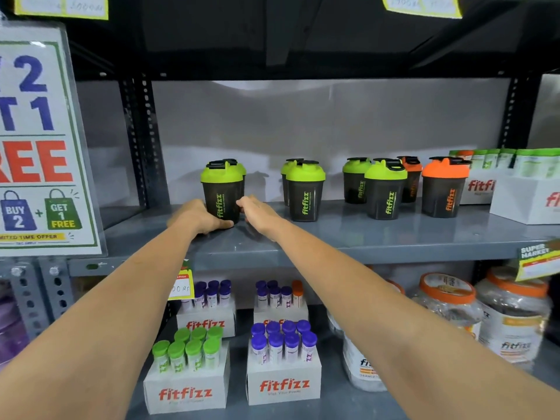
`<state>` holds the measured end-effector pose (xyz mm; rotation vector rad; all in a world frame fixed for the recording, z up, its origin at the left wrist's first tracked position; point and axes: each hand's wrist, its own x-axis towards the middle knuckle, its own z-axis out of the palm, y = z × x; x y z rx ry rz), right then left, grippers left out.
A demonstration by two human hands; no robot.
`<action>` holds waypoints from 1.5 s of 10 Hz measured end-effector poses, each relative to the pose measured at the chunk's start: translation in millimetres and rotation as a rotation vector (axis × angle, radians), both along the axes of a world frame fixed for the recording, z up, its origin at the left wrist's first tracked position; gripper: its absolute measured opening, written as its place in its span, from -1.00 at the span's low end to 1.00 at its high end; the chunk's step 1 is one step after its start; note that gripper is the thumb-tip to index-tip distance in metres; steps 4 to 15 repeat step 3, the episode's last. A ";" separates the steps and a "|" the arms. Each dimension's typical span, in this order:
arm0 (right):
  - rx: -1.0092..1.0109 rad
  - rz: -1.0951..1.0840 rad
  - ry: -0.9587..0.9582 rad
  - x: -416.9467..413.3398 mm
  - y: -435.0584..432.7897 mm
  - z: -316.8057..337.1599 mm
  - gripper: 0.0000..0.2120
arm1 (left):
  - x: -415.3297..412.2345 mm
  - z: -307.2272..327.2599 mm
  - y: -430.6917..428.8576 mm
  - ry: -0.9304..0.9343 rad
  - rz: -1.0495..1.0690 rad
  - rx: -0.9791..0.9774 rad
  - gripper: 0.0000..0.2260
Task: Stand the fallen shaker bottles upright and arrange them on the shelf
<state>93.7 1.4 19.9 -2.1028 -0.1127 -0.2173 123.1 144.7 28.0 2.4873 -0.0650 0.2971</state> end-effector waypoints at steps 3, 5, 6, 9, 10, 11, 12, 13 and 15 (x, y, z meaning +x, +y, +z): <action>-0.805 -0.221 -0.461 -49.4 -47.4 -1.0 -0.49 | -56.5 11.0 -15.6 -0.497 0.082 0.276 -0.62; -0.805 -0.221 -0.461 -49.4 -47.4 -1.0 -0.49 | -56.5 11.0 -15.6 -0.497 0.082 0.276 -0.62; -0.805 -0.221 -0.461 -49.4 -47.4 -1.0 -0.49 | -56.5 11.0 -15.6 -0.497 0.082 0.276 -0.62; -0.805 -0.221 -0.461 -49.4 -47.4 -1.0 -0.49 | -56.5 11.0 -15.6 -0.497 0.082 0.276 -0.62; -0.805 -0.221 -0.461 -49.4 -47.4 -1.0 -0.49 | -56.5 11.0 -15.6 -0.497 0.082 0.276 -0.62; -0.805 -0.221 -0.461 -49.4 -47.4 -1.0 -0.49 | -56.5 11.0 -15.6 -0.497 0.082 0.276 -0.62; -0.805 -0.221 -0.461 -49.4 -47.4 -1.0 -0.49 | -56.5 11.0 -15.6 -0.497 0.082 0.276 -0.62; -0.805 -0.221 -0.461 -49.4 -47.4 -1.0 -0.49 | -56.5 11.0 -15.6 -0.497 0.082 0.276 -0.62; -0.805 -0.221 -0.461 -49.4 -47.4 -1.0 -0.49 | -56.5 11.0 -15.6 -0.497 0.082 0.276 -0.62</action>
